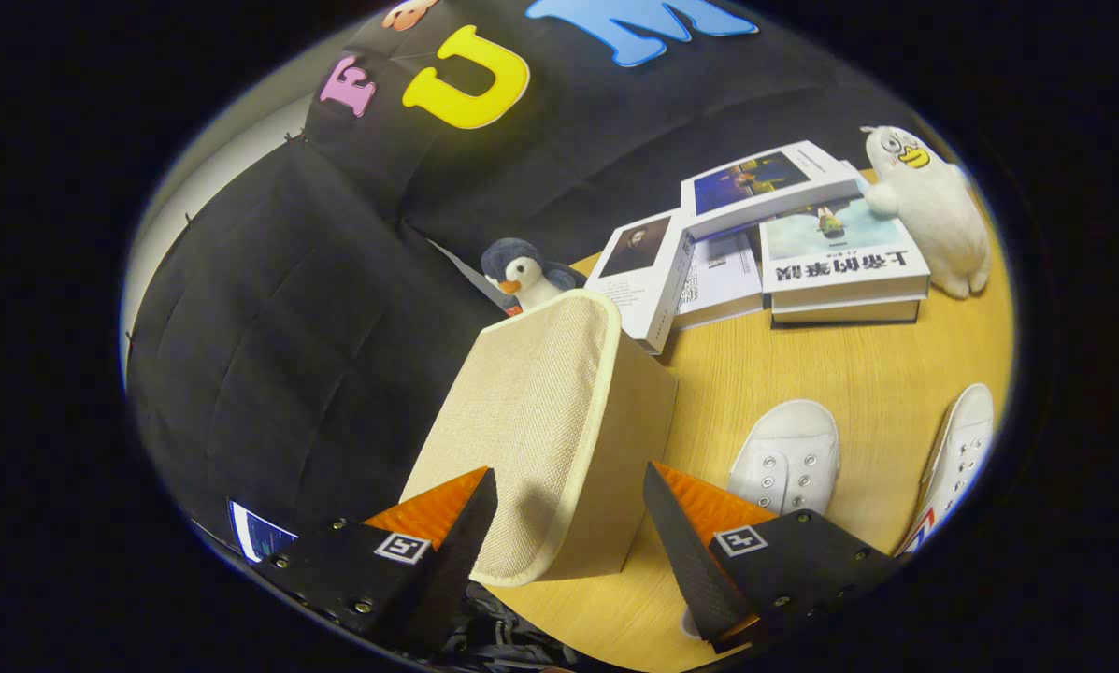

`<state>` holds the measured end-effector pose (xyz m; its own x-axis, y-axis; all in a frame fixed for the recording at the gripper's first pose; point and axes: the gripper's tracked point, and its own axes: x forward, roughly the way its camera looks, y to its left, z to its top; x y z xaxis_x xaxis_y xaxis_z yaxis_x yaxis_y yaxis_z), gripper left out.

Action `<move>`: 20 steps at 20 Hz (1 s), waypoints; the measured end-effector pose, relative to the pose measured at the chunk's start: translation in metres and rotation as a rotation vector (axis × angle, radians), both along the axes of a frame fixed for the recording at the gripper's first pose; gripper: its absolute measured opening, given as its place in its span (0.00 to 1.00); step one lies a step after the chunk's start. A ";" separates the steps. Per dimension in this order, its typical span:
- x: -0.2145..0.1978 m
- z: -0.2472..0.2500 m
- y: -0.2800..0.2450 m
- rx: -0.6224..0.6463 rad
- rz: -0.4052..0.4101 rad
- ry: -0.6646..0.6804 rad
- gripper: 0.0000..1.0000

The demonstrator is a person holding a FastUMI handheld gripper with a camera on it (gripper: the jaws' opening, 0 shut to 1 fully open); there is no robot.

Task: Open the storage box then place both shoes into the box .Put the left shoe in first, then the right shoe, with the right side of both shoes facing outward in a uniform manner.

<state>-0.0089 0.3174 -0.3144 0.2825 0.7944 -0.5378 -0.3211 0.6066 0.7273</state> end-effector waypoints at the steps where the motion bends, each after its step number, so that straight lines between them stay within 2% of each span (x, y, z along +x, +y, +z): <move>1: -0.003 -0.001 0.003 0.025 0.000 0.033 0.95; 8: -0.005 -0.001 0.028 0.181 -0.012 0.223 0.93; 9: -0.007 0.000 0.028 0.188 -0.006 0.235 0.86; 10: -0.008 0.000 0.030 0.195 0.001 0.239 0.86; 11: -0.008 0.003 0.032 0.206 0.010 0.244 0.78; 13: -0.012 0.009 0.036 0.237 0.043 0.244 0.75; 14: -0.009 0.015 0.034 0.248 0.050 0.219 0.69; 15: -0.012 0.023 0.038 0.277 0.060 0.202 0.50; 16: -0.014 0.030 0.042 0.302 0.080 0.196 0.44; 18: -0.018 0.043 0.039 0.309 0.117 0.153 0.43; 20: -0.008 0.048 0.036 0.292 0.086 0.147 0.22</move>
